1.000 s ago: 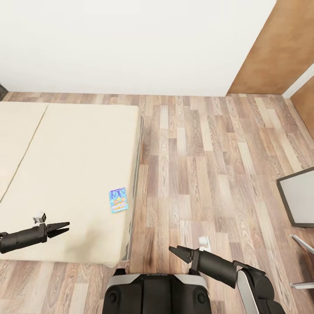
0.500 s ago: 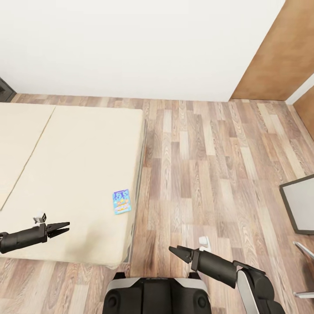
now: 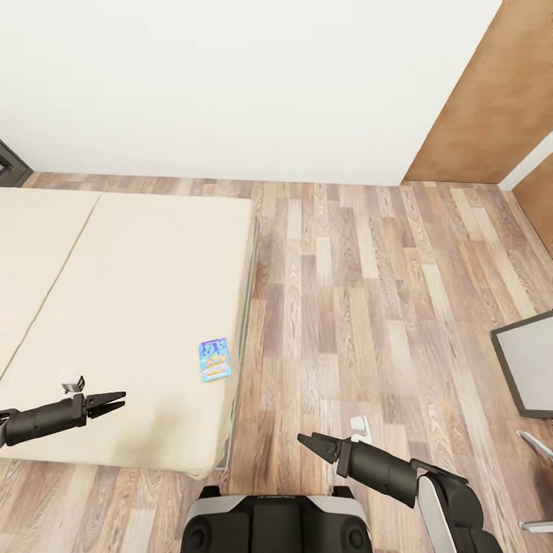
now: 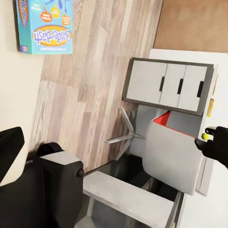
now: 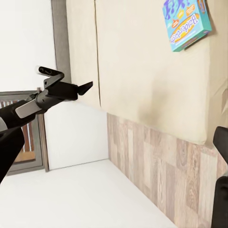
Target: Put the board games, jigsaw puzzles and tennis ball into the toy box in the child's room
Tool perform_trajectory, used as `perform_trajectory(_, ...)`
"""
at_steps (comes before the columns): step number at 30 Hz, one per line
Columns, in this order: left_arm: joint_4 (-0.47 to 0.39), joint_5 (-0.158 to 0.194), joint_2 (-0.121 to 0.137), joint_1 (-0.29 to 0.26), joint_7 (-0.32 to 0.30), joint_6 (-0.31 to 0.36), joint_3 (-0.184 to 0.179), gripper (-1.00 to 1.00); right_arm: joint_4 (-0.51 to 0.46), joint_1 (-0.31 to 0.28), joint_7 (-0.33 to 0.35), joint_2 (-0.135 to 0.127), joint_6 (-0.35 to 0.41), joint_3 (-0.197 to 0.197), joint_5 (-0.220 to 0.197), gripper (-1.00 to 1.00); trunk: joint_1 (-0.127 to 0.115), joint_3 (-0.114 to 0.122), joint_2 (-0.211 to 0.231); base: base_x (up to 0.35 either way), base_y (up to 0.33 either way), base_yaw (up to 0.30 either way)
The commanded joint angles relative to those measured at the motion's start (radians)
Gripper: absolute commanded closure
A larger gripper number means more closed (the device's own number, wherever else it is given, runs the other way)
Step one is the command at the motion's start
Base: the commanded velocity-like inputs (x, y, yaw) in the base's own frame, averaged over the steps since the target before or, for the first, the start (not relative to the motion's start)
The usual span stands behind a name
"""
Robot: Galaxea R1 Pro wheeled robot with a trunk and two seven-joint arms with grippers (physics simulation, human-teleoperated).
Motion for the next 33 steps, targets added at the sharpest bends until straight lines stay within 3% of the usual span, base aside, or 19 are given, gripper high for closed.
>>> perform_trajectory(1,0.000,0.004,-0.001,0.000,-0.003,0.009,-0.004,-1.00,0.000,0.000,0.003,0.001,0.005,-0.002,0.000,-1.00,0.001,0.000,-0.001,0.000,0.000,-0.057)
perform_trajectory(14,0.000,0.004,-0.010,0.000,-0.003,0.004,-0.004,-1.00,0.000,-0.001,0.003,0.001,0.005,-0.001,0.002,-1.00,0.001,0.007,-0.001,0.000,0.000,-0.015)
perform_trajectory(33,0.000,0.004,-0.012,0.000,-0.003,0.003,-0.004,-1.00,0.000,0.000,0.003,0.001,0.005,-0.001,0.002,-1.00,0.001,0.037,-0.001,0.000,0.000,0.000)
